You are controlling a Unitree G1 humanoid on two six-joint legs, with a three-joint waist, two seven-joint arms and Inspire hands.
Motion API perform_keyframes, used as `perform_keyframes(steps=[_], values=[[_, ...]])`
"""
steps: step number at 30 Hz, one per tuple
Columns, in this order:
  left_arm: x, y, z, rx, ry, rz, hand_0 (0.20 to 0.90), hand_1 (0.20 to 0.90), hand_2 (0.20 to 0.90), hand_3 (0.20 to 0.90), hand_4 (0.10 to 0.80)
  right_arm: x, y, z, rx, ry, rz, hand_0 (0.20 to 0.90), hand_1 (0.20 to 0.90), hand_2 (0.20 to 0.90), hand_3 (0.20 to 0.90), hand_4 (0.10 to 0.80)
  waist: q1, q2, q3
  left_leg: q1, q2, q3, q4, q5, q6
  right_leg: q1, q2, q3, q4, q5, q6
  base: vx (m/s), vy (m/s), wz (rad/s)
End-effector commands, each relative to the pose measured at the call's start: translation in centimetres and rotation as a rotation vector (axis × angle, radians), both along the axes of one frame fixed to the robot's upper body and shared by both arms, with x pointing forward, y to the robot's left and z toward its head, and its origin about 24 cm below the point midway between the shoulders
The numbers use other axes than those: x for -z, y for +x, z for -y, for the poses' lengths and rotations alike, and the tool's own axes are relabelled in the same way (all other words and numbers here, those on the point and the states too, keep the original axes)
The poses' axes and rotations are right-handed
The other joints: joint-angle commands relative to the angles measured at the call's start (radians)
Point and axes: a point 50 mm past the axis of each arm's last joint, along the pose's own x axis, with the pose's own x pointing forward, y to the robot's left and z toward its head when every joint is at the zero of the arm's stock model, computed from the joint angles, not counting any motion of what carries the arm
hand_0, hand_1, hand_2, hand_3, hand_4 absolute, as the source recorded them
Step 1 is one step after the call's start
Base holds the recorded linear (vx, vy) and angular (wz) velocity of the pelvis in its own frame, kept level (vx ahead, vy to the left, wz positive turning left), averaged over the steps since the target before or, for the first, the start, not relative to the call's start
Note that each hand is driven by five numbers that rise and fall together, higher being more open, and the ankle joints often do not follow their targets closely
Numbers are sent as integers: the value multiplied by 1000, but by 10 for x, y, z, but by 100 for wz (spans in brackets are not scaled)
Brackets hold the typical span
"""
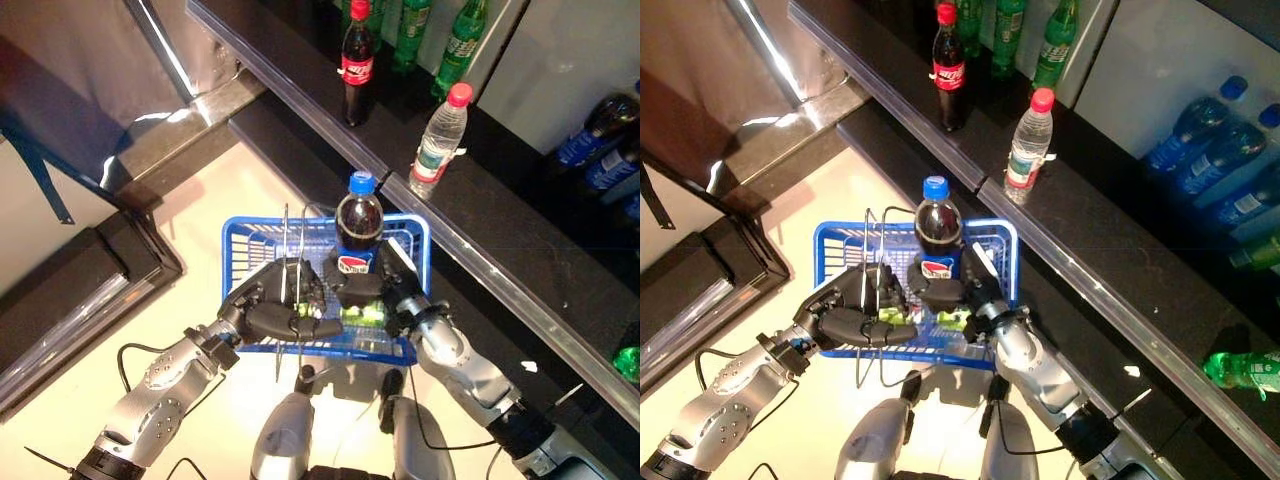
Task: Pick up the drink and place into the basket.
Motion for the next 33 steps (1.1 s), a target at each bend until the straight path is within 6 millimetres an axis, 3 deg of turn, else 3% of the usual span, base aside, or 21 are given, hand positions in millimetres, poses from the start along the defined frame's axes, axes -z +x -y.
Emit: perform_keyframes(steps=[1, 5, 14, 20, 26, 33], values=[[-82, -20, 27, 242, -300, 435, 300, 300, 300, 200, 100, -19, -5, -35, -96, 105, 177, 300, 300, 300, 200, 100, 16, -2, -257, -51, -72, 20, 40, 26, 85, 126, 14, -3, -92, -16, -49, -20, -8, 9], [-86, -24, 25, 283, -325, 464, 300, 300, 300, 200, 100, 11, -4, -24, -36, 54, 93, 300, 300, 300, 200, 100, 26, 4, -245, -61, -74, 12, 43, 29, 81, 119, 10, -10, -86, -17, -52, -28, -1, 5], [-90, -25, 33, 361, -283, 516, 300, 300, 300, 200, 100, 46, -2, -18, 27, -212, 51, 300, 300, 300, 200, 100, 41, 8, -227, -78, -83, -10, 48, 32, 77, 105, 5, -17, -78, -15, -52, -12, -11, 3], [-91, -21, 38, 390, -271, 505, 300, 300, 300, 200, 100, 48, 10, -10, 83, -410, 105, 300, 300, 300, 200, 100, 52, 12, -221, -92, -89, -19, 60, 34, 75, 98, 4, -23, -73, -16, -54, -1, -3, 6], [-94, -19, 43, 427, -253, 506, 300, 300, 300, 200, 100, 33, 35, 1, 109, -663, 170, 300, 300, 300, 200, 100, 69, 15, -205, -104, -96, -33, 65, 37, 73, 89, 2, -32, -64, -13, -53, -5, -17, 6], [-94, -17, 46, 459, -224, 480, 300, 300, 300, 200, 100, 41, 48, 10, 73, -871, 27, 300, 300, 300, 200, 100, 99, 6, -201, -111, -102, -52, 65, 40, 74, 93, -3, -50, -65, -10, -49, 17, -31, 4]])
